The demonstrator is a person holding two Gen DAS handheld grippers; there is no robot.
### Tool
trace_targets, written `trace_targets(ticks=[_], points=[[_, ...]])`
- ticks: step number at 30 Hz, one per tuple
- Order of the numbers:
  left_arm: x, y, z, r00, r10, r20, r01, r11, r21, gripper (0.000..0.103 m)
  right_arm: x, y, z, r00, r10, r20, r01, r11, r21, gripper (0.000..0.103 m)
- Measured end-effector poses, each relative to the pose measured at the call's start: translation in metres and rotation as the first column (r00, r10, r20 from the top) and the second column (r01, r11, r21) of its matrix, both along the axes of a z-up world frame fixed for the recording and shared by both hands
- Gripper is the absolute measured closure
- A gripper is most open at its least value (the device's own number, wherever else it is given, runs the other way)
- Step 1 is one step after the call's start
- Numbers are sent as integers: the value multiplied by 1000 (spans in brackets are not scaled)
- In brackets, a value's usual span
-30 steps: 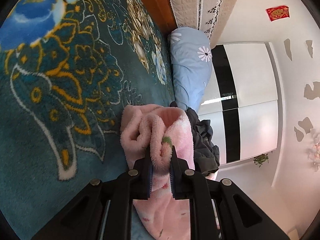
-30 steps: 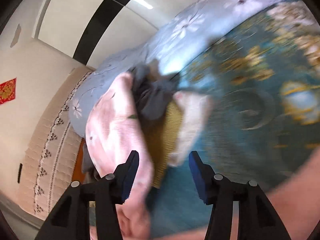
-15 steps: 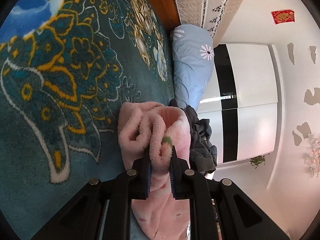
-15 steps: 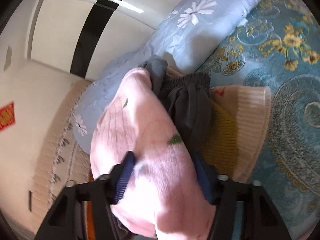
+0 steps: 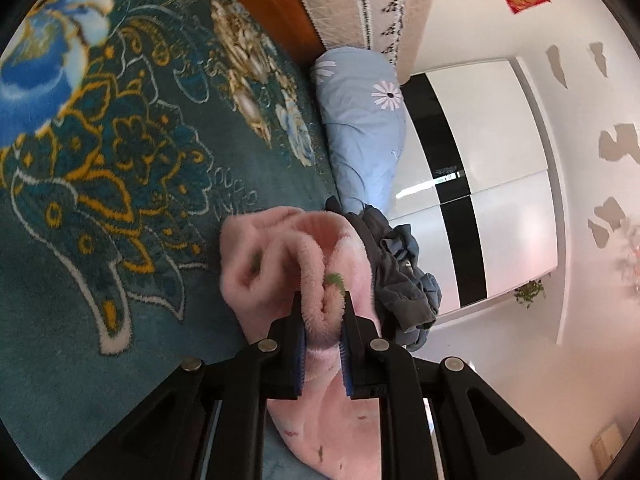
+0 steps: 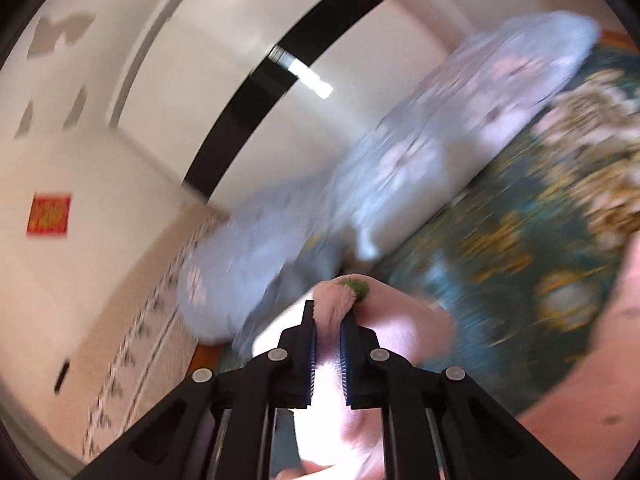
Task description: Fold clothes
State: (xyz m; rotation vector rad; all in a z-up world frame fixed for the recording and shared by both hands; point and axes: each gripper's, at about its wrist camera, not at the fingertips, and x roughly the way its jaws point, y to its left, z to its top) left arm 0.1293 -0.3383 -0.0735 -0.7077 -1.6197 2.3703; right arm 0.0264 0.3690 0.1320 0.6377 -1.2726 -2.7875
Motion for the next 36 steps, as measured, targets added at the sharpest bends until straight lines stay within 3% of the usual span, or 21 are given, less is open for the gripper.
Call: trace_targets(ticks=[3, 5, 9, 13, 18, 21, 23, 24, 27, 29, 31, 34, 36], points=[[4, -3, -2, 1000, 15, 21, -15, 1000, 8, 89, 44, 44, 10, 993, -117, -2, 117, 993, 28, 94], [6, -6, -8, 998, 22, 51, -23, 1000, 17, 89, 59, 63, 5, 983, -181, 41, 178, 982, 62, 94], [5, -6, -18, 994, 15, 105, -17, 1000, 18, 89, 72, 100, -48, 932, -278, 232, 271, 961, 60, 94], [6, -7, -21, 992, 11, 128, -12, 1000, 7, 89, 71, 107, -105, 873, -301, 384, 297, 952, 71, 94], [5, -7, -23, 992, -4, 127, 1, 1000, 20, 89, 65, 104, -118, 845, -301, 442, 288, 953, 98, 90], [4, -5, -21, 992, -14, 123, 12, 1000, 13, 89, 65, 108, -108, 841, -311, 442, 300, 949, 97, 77], [4, -4, -19, 993, -21, 117, 21, 1000, 7, 89, 68, 107, -98, 839, -320, 441, 303, 947, 111, 50], [4, -3, -18, 993, -25, 113, 25, 1000, 4, 89, 69, 107, -95, 834, -320, 449, 301, 947, 115, 45], [4, -4, -19, 994, -37, 103, 35, 999, 20, 89, 71, 96, -80, 821, -337, 460, 315, 941, 126, 43], [4, -4, -19, 994, -45, 100, 43, 999, 28, 89, 69, 79, -63, 835, -340, 433, 319, 940, 122, 43], [3, -3, -19, 994, -52, 97, 49, 998, 28, 89, 62, 56, -44, 876, -314, 365, 294, 949, 112, 39], [3, -1, -17, 994, -57, 91, 55, 998, 25, 88, 38, -2, -8, 960, -187, 209, 159, 977, 140, 30], [2, -1, -17, 994, -59, 92, 56, 998, 30, 86, 21, -43, 11, 990, -74, 119, 54, 985, 166, 28]])
